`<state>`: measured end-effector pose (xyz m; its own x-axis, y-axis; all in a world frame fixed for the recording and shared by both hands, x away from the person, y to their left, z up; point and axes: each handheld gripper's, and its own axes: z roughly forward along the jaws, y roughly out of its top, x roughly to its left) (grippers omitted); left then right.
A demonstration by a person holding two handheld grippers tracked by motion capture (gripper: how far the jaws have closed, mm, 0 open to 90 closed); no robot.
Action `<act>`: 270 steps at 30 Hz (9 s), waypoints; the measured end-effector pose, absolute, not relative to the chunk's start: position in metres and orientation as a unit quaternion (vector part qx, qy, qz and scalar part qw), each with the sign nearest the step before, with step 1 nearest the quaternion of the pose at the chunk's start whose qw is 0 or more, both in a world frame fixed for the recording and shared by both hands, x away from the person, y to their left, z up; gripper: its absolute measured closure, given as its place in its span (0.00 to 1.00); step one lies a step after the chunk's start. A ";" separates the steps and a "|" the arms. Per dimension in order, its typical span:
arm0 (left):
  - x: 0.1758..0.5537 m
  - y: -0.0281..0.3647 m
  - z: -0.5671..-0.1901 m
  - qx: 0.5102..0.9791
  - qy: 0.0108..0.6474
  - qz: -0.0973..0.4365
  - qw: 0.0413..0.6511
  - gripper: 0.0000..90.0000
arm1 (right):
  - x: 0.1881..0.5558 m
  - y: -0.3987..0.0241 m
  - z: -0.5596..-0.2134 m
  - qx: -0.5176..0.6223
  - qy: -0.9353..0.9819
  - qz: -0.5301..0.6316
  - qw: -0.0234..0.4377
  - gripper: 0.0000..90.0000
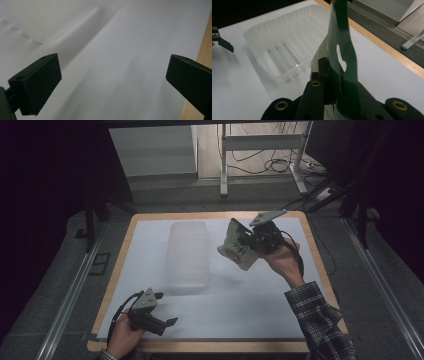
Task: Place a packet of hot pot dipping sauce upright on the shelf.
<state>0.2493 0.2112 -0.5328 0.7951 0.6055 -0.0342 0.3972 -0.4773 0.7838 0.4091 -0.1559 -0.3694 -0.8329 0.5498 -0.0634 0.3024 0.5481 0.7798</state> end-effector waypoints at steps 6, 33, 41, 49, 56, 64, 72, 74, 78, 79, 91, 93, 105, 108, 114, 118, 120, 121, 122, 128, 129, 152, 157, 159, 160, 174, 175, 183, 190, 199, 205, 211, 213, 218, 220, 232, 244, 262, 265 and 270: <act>0.249 0.211 -0.533 0.851 0.294 0.124 0.417 0.00 | 0.420 -0.144 -0.365 0.235 0.867 0.413 0.153 1.00; 0.249 0.211 -0.533 0.853 0.291 0.121 0.417 0.00 | 0.469 -0.081 -0.364 0.186 0.896 0.377 0.144 1.00; 0.249 0.211 -0.533 0.852 0.292 0.119 0.418 0.00 | 0.483 -0.064 -0.367 0.166 0.908 0.354 0.153 1.00; 0.249 0.211 -0.533 0.853 0.291 0.118 0.416 0.00 | 0.493 -0.054 -0.367 0.152 0.913 0.345 0.154 1.00; 0.250 0.211 -0.533 0.854 0.290 0.117 0.416 0.00 | 0.499 -0.040 -0.372 0.142 0.917 0.345 0.140 1.00; 0.249 0.211 -0.534 0.854 0.290 0.116 0.416 0.00 | 0.498 -0.023 -0.371 0.116 0.923 0.336 0.145 1.00; 0.249 0.211 -0.534 0.855 0.289 0.116 0.415 0.00 | 0.497 -0.004 -0.381 0.106 0.923 0.343 0.140 0.99; 0.249 0.211 -0.534 0.855 0.289 0.116 0.416 0.00 | 0.496 0.001 -0.382 0.104 0.921 0.349 0.138 0.99; 0.249 0.211 -0.533 0.855 0.289 0.116 0.415 0.00 | 0.495 0.012 -0.384 0.100 0.918 0.363 0.124 0.99; 0.249 0.211 -0.533 0.855 0.289 0.116 0.415 0.00 | 0.494 0.015 -0.386 0.100 0.919 0.360 0.125 0.99; 0.249 0.210 -0.534 0.854 0.289 0.115 0.417 0.00 | 0.505 0.019 -0.410 0.128 0.919 0.350 0.127 0.87; 0.249 0.210 -0.534 0.855 0.289 0.115 0.416 0.00 | 0.504 0.017 -0.409 0.130 0.918 0.350 0.132 0.79; 0.249 0.210 -0.534 0.856 0.289 0.116 0.413 0.00 | 0.498 0.001 -0.403 0.151 0.906 0.367 0.148 0.48; 0.249 0.210 -0.534 0.857 0.288 0.117 0.411 0.00 | 0.496 -0.004 -0.402 0.157 0.902 0.375 0.147 0.44; 0.249 0.210 -0.534 0.857 0.289 0.117 0.411 0.00 | 0.493 -0.012 -0.400 0.164 0.899 0.379 0.148 0.34; 0.249 0.210 -0.534 0.856 0.290 0.116 0.411 0.00 | 0.490 -0.015 -0.400 0.166 0.898 0.379 0.149 0.29; 0.249 0.210 -0.534 0.856 0.291 0.115 0.412 0.00 | 0.489 -0.016 -0.400 0.166 0.898 0.378 0.148 0.26; 0.249 0.210 -0.534 0.856 0.291 0.115 0.412 0.00 | 0.488 -0.017 -0.401 0.165 0.898 0.380 0.147 0.25; 0.249 0.210 -0.534 0.856 0.291 0.115 0.412 0.00 | 0.487 -0.018 -0.401 0.164 0.898 0.381 0.148 0.24; 0.249 0.210 -0.534 0.856 0.292 0.116 0.411 0.00 | 0.485 -0.025 -0.400 0.171 0.891 0.394 0.144 0.18; 0.249 0.210 -0.534 0.856 0.292 0.116 0.410 0.00 | 0.485 -0.027 -0.400 0.173 0.890 0.398 0.140 0.17; 0.249 0.210 -0.535 0.857 0.292 0.115 0.408 0.00 | 0.473 -0.054 -0.401 0.199 0.880 0.408 0.136 0.05; 0.249 0.210 -0.535 0.857 0.292 0.115 0.408 0.00 | 0.470 -0.060 -0.403 0.205 0.878 0.415 0.127 0.02; 0.249 0.210 -0.535 0.858 0.292 0.115 0.407 0.00 | 0.469 -0.062 -0.404 0.206 0.877 0.417 0.121 0.01; 0.249 0.210 -0.535 0.858 0.292 0.115 0.407 0.00 | 0.468 -0.063 -0.404 0.204 0.877 0.418 0.121 0.00; 0.250 0.209 -0.535 0.860 0.291 0.116 0.404 0.00 | 0.455 -0.085 -0.411 0.223 0.866 0.434 0.109 0.00; 0.250 0.209 -0.535 0.860 0.291 0.116 0.404 0.00 | 0.455 -0.086 -0.411 0.224 0.866 0.433 0.109 0.00; 0.250 0.209 -0.536 0.861 0.291 0.115 0.402 0.00 | 0.443 -0.101 -0.412 0.226 0.863 0.436 0.114 0.00; 0.250 0.209 -0.536 0.860 0.292 0.115 0.403 0.00 | 0.433 -0.113 -0.414 0.232 0.861 0.436 0.120 0.00; 0.250 0.209 -0.536 0.860 0.293 0.115 0.402 0.00 | 0.418 -0.126 -0.417 0.234 0.859 0.437 0.129 0.00; 0.250 0.209 -0.536 0.859 0.294 0.115 0.402 0.00 | 0.407 -0.135 -0.421 0.234 0.859 0.437 0.130 0.00; 0.250 0.209 -0.536 0.859 0.295 0.115 0.402 0.00 | 0.399 -0.146 -0.428 0.237 0.858 0.438 0.130 0.00; 0.250 0.209 -0.536 0.860 0.294 0.115 0.402 0.00 | 0.397 -0.150 -0.431 0.238 0.857 0.436 0.134 0.00; 0.249 0.209 -0.536 0.860 0.293 0.115 0.402 0.00 | 0.394 -0.158 -0.435 0.246 0.856 0.434 0.135 0.00; 0.249 0.209 -0.535 0.859 0.293 0.115 0.404 0.00 | 0.392 -0.161 -0.436 0.249 0.853 0.438 0.135 0.00; 0.248 0.209 -0.535 0.856 0.293 0.116 0.410 0.00 | 0.381 -0.171 -0.445 0.259 0.855 0.430 0.132 0.00; 0.248 0.209 -0.535 0.856 0.293 0.117 0.409 0.00 | 0.369 -0.180 -0.448 0.261 0.855 0.428 0.135 0.00; 0.248 0.209 -0.535 0.856 0.293 0.117 0.409 0.00 | 0.345 -0.206 -0.460 0.284 0.852 0.420 0.128 0.00; 0.248 0.209 -0.535 0.857 0.293 0.116 0.408 0.00 | 0.341 -0.212 -0.462 0.290 0.850 0.419 0.132 0.00; 0.248 0.208 -0.535 0.856 0.294 0.115 0.409 0.00 | 0.332 -0.222 -0.461 0.297 0.847 0.418 0.140 0.00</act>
